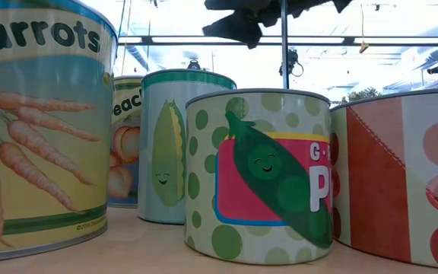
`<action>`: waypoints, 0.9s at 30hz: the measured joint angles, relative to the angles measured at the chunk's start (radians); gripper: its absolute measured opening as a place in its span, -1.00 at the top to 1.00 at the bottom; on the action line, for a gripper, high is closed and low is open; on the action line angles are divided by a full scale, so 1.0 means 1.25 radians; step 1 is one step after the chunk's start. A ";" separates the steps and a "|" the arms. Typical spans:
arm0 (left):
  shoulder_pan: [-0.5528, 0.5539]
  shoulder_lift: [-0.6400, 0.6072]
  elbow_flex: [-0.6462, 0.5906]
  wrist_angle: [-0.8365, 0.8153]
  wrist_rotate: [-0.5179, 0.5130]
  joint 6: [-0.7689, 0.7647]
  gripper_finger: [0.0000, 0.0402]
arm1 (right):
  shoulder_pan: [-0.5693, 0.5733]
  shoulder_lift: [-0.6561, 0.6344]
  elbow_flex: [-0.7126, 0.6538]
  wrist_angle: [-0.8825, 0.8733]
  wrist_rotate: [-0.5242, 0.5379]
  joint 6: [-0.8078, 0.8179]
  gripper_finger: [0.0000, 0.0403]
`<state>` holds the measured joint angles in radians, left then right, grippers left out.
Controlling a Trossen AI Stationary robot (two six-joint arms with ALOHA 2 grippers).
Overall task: Pick and place cans onto a shelf
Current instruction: Put the canned peas on the shelf
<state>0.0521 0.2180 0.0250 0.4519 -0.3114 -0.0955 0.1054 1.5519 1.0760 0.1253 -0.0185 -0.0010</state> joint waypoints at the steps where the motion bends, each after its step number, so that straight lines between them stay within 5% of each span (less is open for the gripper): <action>1: 0.000 0.000 0.000 0.000 -0.003 0.000 -0.94 | 0.003 0.012 0.015 -0.014 0.000 -0.002 -0.44; 27: 0.002 0.000 0.000 0.000 -0.019 0.003 -0.94 | 0.109 0.222 0.242 -0.166 0.031 -0.023 -0.66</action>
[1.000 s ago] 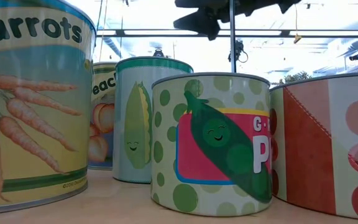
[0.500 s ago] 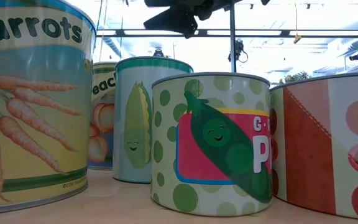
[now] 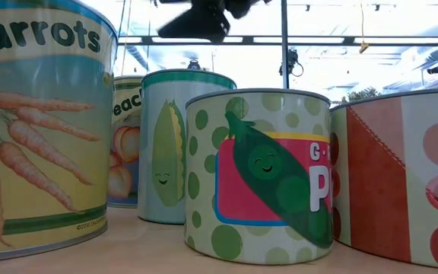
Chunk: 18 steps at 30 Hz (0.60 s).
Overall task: Pick and place cans onto a shelf
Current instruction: Put the canned peas on the shelf
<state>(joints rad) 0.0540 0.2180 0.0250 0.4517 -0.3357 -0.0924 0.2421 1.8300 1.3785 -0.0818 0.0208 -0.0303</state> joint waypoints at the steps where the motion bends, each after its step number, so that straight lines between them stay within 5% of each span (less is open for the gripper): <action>1: 0.000 0.000 0.000 -0.001 -0.005 0.000 -0.94 | 0.004 0.002 0.011 -0.017 0.007 0.000 -0.68; 18: -0.001 0.025 0.000 -0.003 -0.015 -0.032 -0.94 | 0.031 0.050 0.050 -0.020 0.011 -0.030 -0.86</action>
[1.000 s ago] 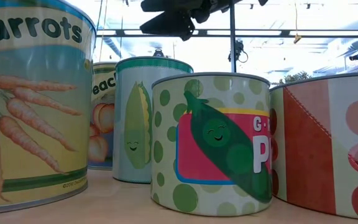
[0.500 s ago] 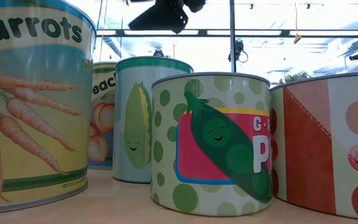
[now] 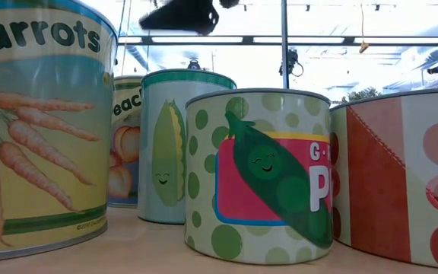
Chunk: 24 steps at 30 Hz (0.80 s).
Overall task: Pick and place cans onto a shelf
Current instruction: Put the canned peas on the shelf
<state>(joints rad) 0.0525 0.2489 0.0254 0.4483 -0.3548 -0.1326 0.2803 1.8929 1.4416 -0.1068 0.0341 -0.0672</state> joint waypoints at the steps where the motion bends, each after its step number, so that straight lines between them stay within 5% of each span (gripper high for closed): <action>1: 0.000 0.000 0.000 -0.001 0.005 -0.009 -0.94 | -0.004 0.006 -0.001 -0.005 0.000 -0.001 -0.86; 8: -0.003 0.018 0.000 -0.003 0.249 -0.013 -0.94 | -0.032 0.018 -0.001 0.004 -0.024 0.011 -0.88; 24: -0.136 0.198 0.069 -0.004 0.224 0.055 -0.94 | -0.085 0.018 -0.001 -0.004 -0.112 -0.004 -0.88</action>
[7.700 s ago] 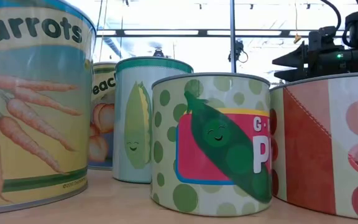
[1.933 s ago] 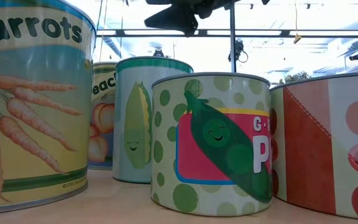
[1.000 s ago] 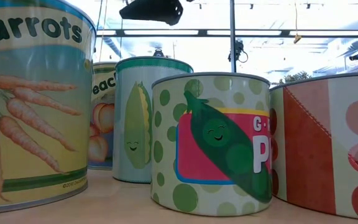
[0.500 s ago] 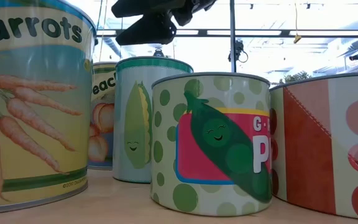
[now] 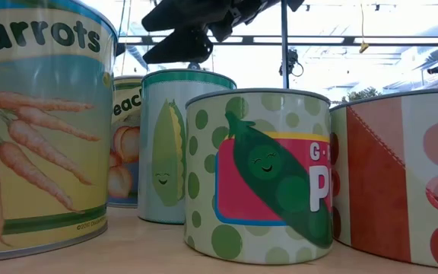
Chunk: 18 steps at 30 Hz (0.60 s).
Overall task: Pick and place cans onto a shelf
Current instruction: Put the canned peas on the shelf
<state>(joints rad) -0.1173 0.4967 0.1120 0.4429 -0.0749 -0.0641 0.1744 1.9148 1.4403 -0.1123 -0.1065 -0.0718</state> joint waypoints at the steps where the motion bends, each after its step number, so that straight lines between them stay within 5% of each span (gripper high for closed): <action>1: -0.010 0.014 0.008 0.000 -0.001 0.004 -0.94 | 0.000 0.000 0.000 -0.001 -0.001 0.000 -0.88; 18: -0.190 0.210 0.140 -0.035 -0.115 0.057 -0.94 | 0.071 -0.001 0.108 -0.127 0.000 0.036 -0.87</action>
<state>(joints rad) -0.3544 0.7587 0.2865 0.3987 -0.2183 0.0071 0.2636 1.9135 1.5757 -0.2715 -0.1070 -0.0269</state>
